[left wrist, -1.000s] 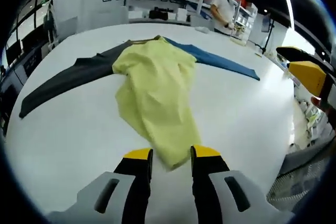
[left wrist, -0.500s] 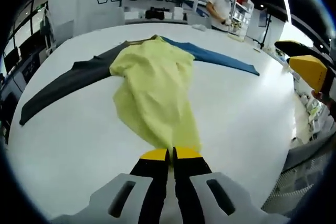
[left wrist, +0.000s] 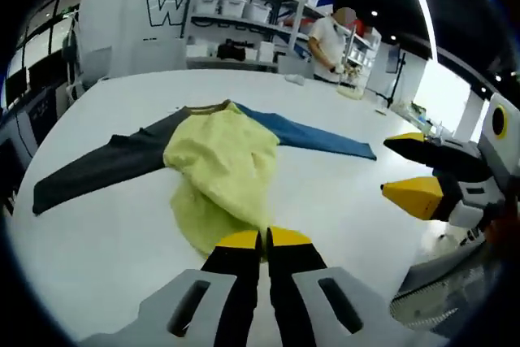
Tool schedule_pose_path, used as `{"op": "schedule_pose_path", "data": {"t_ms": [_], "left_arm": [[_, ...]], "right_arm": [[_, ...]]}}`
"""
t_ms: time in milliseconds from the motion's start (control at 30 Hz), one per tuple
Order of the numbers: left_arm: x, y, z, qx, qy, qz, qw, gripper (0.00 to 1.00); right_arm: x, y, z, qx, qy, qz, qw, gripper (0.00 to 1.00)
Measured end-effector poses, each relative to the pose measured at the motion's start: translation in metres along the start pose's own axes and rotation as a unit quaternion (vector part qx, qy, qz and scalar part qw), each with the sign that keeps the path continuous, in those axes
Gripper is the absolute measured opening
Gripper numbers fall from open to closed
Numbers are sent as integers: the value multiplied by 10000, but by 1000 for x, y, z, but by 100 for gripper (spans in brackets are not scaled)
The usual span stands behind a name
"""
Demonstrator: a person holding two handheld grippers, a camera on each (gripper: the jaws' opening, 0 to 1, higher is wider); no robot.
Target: Fold the garment on the visible template until the final outline fits inside the template.
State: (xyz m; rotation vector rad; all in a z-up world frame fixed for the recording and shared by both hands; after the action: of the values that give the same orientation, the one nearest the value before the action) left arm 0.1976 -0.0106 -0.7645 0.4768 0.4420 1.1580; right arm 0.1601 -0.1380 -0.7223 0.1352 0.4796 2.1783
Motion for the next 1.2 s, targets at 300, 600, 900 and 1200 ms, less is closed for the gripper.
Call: {"op": "schedule_pose_path", "data": {"t_ms": [300,600,900,1200], "left_arm": [[20,1,78,-678,119,36,9976,0],[48,-14,131,-1014,74,202,9946,0],[93,-45,143,-932,34,557,9941,0],[139,-74,133,-771,123,877,9931,0]], "right_arm": [[-1,1,-2,27,-28,-40,10000,44],[-4,1,-5,89,-71,-91,9999,44],[-1,0,-8,196,-88,-85,9997,44],[8,-12,-4,342,81,78,9994,44]]}}
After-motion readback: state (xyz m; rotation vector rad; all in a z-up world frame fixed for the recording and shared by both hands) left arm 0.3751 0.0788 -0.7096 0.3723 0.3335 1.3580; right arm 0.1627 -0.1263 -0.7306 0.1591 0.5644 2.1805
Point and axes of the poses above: the point that each gripper's makers call its tool centre point, and the gripper's own axes: y roughly backward along the fingers, x roughly to its left, z roughly out of its top, the point moved 3 cm from there along y, roughly backward along the fingers, and after that the axes turned 13 degrees about z, right-handed, at the moved point
